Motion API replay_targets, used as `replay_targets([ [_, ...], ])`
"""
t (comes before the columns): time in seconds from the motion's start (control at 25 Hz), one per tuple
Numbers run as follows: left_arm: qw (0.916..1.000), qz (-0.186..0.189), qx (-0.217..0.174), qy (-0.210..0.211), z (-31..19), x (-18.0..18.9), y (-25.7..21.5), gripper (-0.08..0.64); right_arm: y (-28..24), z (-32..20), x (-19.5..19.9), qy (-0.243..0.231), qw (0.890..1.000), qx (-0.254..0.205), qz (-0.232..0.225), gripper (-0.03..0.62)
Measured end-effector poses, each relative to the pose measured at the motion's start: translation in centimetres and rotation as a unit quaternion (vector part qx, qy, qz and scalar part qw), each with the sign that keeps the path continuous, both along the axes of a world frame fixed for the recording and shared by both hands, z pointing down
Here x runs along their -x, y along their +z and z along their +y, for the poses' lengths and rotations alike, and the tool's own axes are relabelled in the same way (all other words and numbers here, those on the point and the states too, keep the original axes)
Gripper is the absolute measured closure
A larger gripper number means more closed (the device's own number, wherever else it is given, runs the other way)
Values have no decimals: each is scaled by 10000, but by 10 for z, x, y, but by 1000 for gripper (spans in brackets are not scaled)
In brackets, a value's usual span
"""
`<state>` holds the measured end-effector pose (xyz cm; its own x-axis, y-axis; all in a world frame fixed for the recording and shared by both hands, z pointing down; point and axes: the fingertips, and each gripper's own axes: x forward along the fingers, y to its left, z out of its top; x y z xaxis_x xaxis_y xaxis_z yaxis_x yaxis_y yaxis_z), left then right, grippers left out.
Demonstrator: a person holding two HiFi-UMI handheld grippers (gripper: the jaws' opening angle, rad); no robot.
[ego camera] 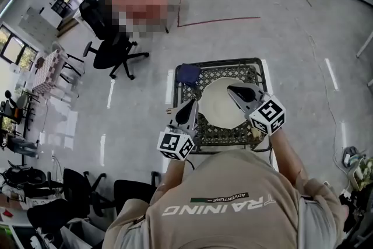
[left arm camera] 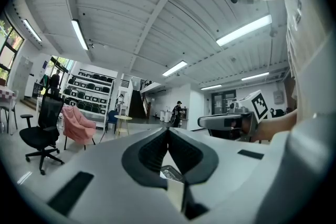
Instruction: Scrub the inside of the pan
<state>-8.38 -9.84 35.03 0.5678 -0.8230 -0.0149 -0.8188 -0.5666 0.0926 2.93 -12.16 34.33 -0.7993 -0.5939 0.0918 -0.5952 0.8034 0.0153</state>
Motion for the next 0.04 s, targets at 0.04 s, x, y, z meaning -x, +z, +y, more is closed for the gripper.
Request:
replay_targets([
  [0.04,10000,-12,-1,25,0,-3,1,541,0,-1,-2,12,10000,-11,-2,577],
])
